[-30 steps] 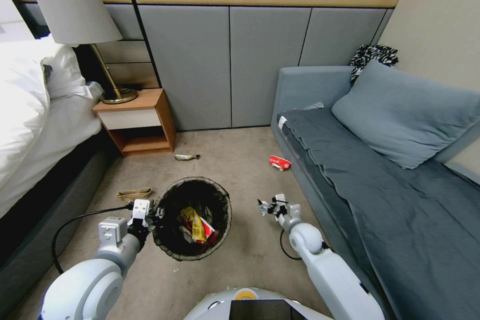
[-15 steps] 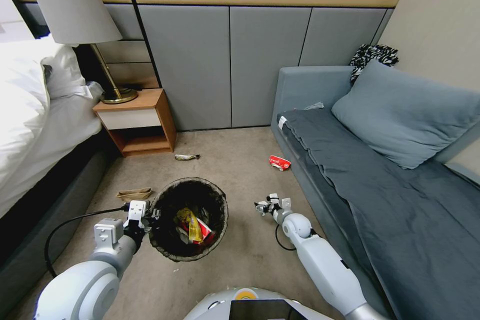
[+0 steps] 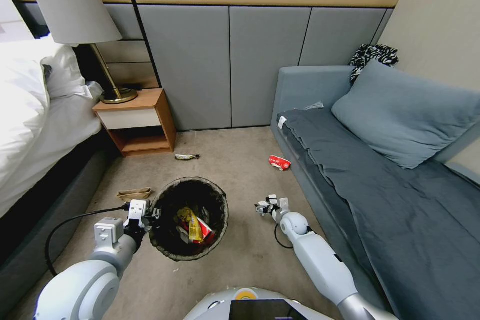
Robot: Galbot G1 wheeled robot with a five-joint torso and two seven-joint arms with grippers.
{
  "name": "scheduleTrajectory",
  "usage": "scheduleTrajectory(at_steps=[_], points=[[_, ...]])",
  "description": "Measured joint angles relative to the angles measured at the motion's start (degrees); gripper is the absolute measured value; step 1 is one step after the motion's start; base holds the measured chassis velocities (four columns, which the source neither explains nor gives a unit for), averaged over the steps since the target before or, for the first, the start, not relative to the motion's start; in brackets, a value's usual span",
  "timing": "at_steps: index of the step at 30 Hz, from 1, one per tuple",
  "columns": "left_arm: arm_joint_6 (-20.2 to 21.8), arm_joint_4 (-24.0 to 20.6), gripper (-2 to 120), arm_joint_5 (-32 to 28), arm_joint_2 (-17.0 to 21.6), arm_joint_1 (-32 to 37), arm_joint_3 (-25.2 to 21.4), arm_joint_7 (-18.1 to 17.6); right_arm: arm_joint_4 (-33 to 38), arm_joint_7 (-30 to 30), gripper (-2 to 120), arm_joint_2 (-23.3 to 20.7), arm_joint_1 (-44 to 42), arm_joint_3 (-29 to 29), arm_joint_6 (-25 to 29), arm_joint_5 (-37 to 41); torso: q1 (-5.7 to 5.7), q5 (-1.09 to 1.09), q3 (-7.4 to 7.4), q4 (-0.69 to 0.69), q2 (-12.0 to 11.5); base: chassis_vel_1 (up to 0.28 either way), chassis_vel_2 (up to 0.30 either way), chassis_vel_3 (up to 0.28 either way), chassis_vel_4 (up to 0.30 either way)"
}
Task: Pick up the trash bin, then pick up the garbage from the floor and place it into the trash bin.
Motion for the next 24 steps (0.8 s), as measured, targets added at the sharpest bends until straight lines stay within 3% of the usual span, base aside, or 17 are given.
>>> scheduleTrajectory(at_steps=[24], points=[[0.0,0.0,1,0.2,-0.22,0.23,0.22,0.1,-11.64,-0.72,100,1.84,2.86,1.93,3.66,-5.87,0.0,0.0,0.0,0.0,0.0,0.0,0.0,0.0,0.0]])
